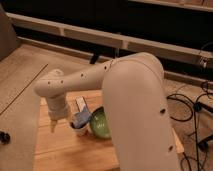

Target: Place the ceramic cup in the ceramic bowl

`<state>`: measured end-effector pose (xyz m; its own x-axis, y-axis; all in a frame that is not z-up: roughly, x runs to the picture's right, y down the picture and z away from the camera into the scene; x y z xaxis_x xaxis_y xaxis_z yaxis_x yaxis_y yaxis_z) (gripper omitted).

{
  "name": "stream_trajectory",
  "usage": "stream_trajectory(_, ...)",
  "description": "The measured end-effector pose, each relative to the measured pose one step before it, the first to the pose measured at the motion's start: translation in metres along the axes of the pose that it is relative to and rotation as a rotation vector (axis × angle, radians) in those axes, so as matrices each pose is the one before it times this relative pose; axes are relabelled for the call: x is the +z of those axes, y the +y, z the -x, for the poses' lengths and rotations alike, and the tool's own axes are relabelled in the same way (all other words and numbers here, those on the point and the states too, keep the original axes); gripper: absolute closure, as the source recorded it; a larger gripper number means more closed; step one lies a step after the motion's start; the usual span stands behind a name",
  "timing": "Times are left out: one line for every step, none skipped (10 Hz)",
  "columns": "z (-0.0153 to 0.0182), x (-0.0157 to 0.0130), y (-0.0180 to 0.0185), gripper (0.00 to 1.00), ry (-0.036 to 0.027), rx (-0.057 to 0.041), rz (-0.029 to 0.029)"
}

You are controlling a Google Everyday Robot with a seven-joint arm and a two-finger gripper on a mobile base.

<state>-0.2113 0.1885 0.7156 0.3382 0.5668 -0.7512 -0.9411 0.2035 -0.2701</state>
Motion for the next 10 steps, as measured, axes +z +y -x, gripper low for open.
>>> stream_trajectory(0.00318, 0.00614, 0.00246, 0.35, 0.00683, -0.00671, 0.00993)
stream_trajectory(0.00219, 0.00472, 0.00179, 0.38, 0.00513, -0.00550, 0.00976)
stream_trajectory(0.00231, 0.00628, 0.00181, 0.46, 0.00738, -0.01020, 0.01086)
stream_trajectory(0.00145, 0.00323, 0.00092, 0.57, 0.00517, -0.01250, 0.00348)
stream_trajectory(0.00177, 0.00061, -0.00097, 0.68, 0.00010, -0.00693, -0.00268)
stream_trajectory(0.00091, -0.00110, -0.00216, 0.78, -0.00033, -0.00187, -0.00678)
stream_trajectory(0.00033, -0.00182, -0.00145, 0.87, -0.00135, -0.00005, -0.00627)
stream_trajectory(0.00025, -0.00292, -0.00274, 0.96, -0.00321, 0.00012, -0.01085)
stream_trajectory(0.00096, -0.00662, -0.00351, 1.00, -0.01032, 0.01132, -0.01338)
stream_trajectory(0.00153, -0.00855, -0.00392, 1.00, -0.01371, 0.01466, -0.01490)
